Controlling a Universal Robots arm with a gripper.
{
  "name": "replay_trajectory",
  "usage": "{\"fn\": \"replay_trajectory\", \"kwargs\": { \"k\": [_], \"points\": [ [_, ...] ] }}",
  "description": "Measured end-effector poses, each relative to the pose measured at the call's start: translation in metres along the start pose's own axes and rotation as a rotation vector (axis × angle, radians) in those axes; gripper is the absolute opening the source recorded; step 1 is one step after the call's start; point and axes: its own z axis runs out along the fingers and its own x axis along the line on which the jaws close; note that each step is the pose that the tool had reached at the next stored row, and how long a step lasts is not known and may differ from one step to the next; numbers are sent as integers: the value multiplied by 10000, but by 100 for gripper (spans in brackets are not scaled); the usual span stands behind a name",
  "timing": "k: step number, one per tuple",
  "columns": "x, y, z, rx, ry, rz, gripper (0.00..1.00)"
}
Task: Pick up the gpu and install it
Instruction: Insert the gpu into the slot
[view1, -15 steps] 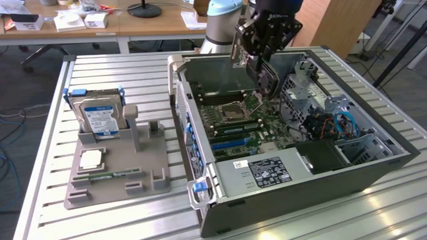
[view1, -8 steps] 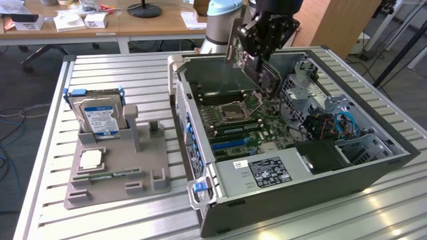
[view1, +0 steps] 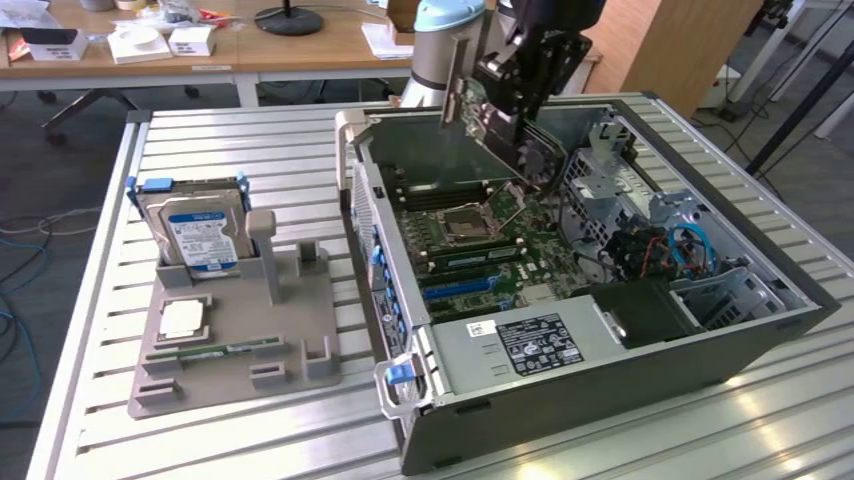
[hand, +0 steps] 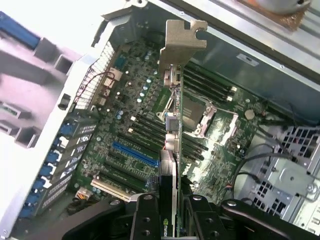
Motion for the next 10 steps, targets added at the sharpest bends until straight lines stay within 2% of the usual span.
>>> {"fn": "replay_trajectory", "kwargs": {
  "k": [10],
  "points": [
    [0, 0, 8, -65, 81, -1817, 26]
  ]
}}
